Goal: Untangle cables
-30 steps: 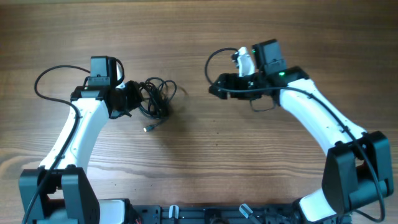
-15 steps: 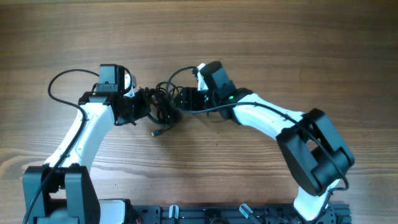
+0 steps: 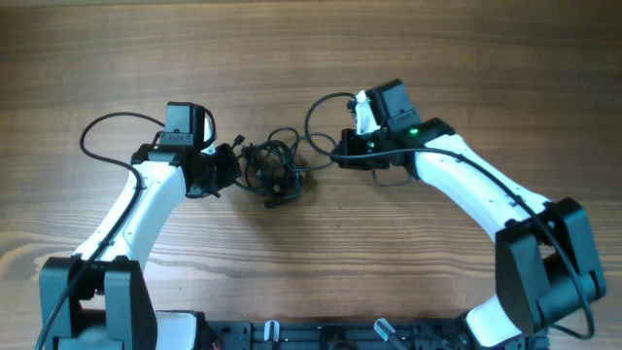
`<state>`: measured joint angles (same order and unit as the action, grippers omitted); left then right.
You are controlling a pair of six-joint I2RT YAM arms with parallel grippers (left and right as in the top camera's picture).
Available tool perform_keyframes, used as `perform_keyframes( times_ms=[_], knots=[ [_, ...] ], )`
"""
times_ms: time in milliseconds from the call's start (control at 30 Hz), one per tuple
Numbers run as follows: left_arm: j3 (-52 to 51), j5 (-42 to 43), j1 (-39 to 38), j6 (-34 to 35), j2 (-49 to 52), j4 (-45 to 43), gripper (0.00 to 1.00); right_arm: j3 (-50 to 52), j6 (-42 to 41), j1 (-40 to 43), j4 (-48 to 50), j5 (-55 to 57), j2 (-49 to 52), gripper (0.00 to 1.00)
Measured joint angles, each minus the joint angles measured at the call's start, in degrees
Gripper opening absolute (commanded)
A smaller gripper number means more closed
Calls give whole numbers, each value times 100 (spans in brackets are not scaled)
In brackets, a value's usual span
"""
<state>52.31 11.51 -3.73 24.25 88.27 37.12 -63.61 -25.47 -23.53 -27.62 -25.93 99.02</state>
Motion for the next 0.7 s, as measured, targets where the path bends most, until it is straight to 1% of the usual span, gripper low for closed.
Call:
perform_keyframes(
  times_ms=[233, 367, 400, 433, 500, 567, 633, 667, 700],
  knots=[
    [-203, -433, -87, 988, -2, -11, 4, 0, 675, 804, -914, 2, -4, 4],
    [-223, -363, 63, 1300, 0, -48, 4, 7, 916, 1604, -1158, -146, -4, 4],
    [-236, -643, 190, 1366, -2, 9, 4, 7, 940, 1934, -1163, 304, -9, 4],
    [-321, -1156, 684, 1434, 0, 66, 4, 7, 946, 2457, -1141, 662, -9, 4],
    [-431, -1729, 1333, 1561, 0, 98, 4, 7, 951, 3447, -1128, 1202, -11, 4],
    [-470, -1871, 1519, 1674, 0, 72, 4, 7, 927, 3764, -1108, 1285, -11, 4],
    [-503, -1801, 1635, 1681, 0, -9, 4, 7, 911, 3943, -1088, 975, -13, 4],
    [-509, -1757, 1657, 1676, 0, -31, 4, 7, 916, 3991, -1088, 839, -13, 13],
    [-514, -1670, 1659, 1637, 0, -57, 4, 7, 933, 4035, -1104, 612, -13, 36]
  ],
)
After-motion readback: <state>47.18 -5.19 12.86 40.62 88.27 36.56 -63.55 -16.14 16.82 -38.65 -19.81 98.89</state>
